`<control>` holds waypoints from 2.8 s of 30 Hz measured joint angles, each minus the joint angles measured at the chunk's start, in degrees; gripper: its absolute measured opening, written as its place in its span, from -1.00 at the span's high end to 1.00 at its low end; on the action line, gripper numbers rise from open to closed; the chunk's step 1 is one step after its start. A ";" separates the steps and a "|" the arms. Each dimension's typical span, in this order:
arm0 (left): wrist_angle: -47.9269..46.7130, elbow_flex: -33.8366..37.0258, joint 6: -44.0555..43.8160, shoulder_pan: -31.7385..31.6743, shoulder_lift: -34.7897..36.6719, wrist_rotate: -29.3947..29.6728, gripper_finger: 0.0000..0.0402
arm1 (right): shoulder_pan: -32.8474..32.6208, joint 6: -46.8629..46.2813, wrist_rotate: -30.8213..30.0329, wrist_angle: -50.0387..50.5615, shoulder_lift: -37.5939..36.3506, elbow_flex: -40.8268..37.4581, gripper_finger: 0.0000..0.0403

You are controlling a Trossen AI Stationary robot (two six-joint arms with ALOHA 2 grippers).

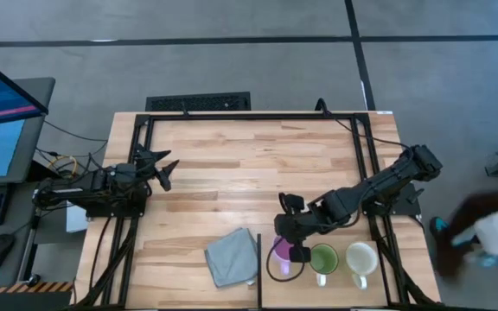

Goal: Stack small to large cups/mugs on shelf
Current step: Put the pink mug on the shelf

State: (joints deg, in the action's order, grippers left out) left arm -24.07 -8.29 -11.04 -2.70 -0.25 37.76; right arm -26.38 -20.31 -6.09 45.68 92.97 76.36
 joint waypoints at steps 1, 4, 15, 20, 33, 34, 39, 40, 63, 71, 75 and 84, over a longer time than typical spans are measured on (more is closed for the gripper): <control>-0.01 0.00 0.01 -0.01 0.00 0.00 -0.11 | -0.30 -0.30 -0.02 -0.24 0.00 -0.02 0.93; -0.03 0.02 0.03 -0.01 0.00 0.00 -0.11 | -1.12 -1.23 -0.02 -0.87 0.05 -0.01 0.92; -0.10 0.07 -0.08 0.00 0.00 -0.03 -0.11 | -2.84 -2.26 0.00 -3.22 2.97 0.06 0.93; -0.06 0.11 -0.11 -0.01 -0.01 -0.05 -0.11 | -3.16 -2.35 0.21 -2.79 5.00 -0.02 0.94; -0.05 0.17 -0.17 0.00 0.00 -0.07 -0.11 | -4.14 -3.26 0.05 -2.66 5.84 -0.02 0.94; -0.05 0.17 -0.17 0.00 0.00 -0.07 -0.11 | -4.15 -3.26 0.04 -2.67 5.84 -0.02 0.94; -0.05 0.20 -0.19 0.00 0.00 -0.07 -0.11 | -4.39 -3.70 0.04 -2.86 5.81 -0.02 0.90; -0.05 0.20 -0.19 0.00 0.00 -0.07 -0.11 | -4.44 -3.70 0.04 -2.85 5.81 -0.02 0.90; -0.03 0.22 -0.19 -0.02 0.00 -0.08 -0.11 | -4.71 -3.72 0.24 -2.83 5.79 -0.02 0.84; -0.03 0.22 -0.27 -0.01 0.00 -0.08 -0.11 | -4.71 -3.75 1.70 -2.83 5.79 -0.02 0.78; -0.03 0.22 -0.30 -0.01 -0.01 -0.07 -0.11 | -4.71 -3.75 1.77 -2.83 5.79 -0.02 0.78; -0.03 0.22 -0.45 -0.02 -0.01 -0.09 -0.11 | -4.71 -3.75 1.75 -2.86 5.77 -0.02 0.78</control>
State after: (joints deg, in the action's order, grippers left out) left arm -24.10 -8.08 -11.49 -2.72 -0.26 37.68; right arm -31.09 -24.05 -4.34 42.83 98.74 76.34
